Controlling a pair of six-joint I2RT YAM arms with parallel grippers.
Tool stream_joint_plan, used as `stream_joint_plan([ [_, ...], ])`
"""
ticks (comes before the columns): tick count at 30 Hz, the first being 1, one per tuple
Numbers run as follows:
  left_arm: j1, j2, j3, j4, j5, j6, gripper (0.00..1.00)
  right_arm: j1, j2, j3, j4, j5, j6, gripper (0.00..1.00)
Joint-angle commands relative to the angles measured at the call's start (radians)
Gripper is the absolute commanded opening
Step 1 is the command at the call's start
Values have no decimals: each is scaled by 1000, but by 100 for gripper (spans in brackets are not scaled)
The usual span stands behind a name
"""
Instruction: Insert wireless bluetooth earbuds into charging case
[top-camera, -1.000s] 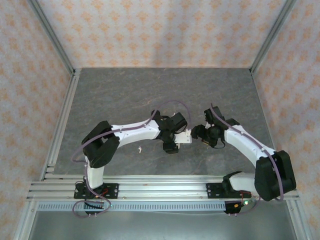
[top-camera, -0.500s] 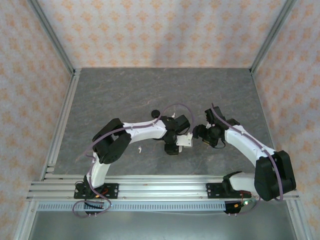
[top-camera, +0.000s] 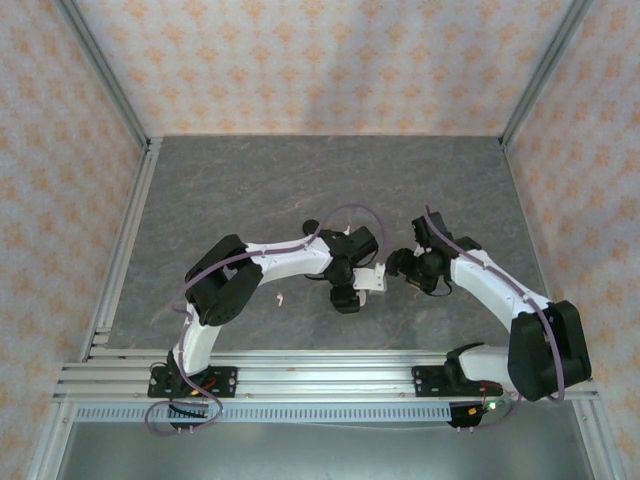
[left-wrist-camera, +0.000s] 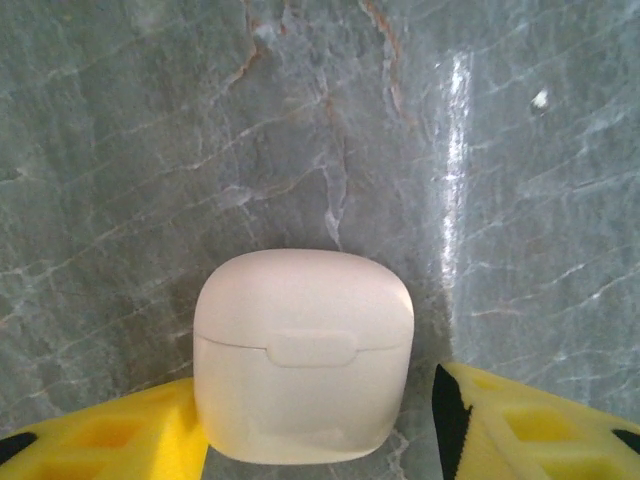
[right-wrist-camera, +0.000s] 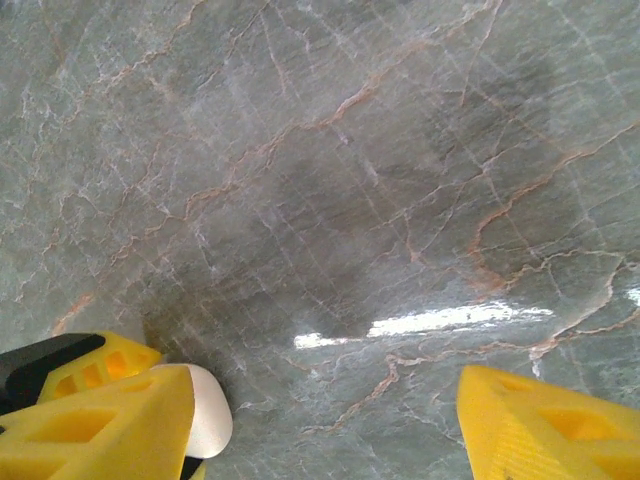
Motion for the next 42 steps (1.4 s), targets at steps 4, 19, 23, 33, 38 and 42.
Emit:
stream_joint_plan([
  [4,4,-11,35,10,41,-4,61,-47,7,-41,21,-9,27,70],
  [19,3,24,16,48,29,-30,58,-129,-13,-98,54,-70,46,70],
  [23,3,34,5,38,29,-30,51,-129,-13,-99,56,-76,46,70],
  [33,7,11,-29,60,26,-78,28,-131,-29,-111,93,-112,58,70],
  [38,23,-56,-44,94,22,-138,27,-131,-74,-109,124,-152,88,69],
  [42,49,-157,-87,146,21,-196,27,-130,-129,-89,147,-208,112,68],
])
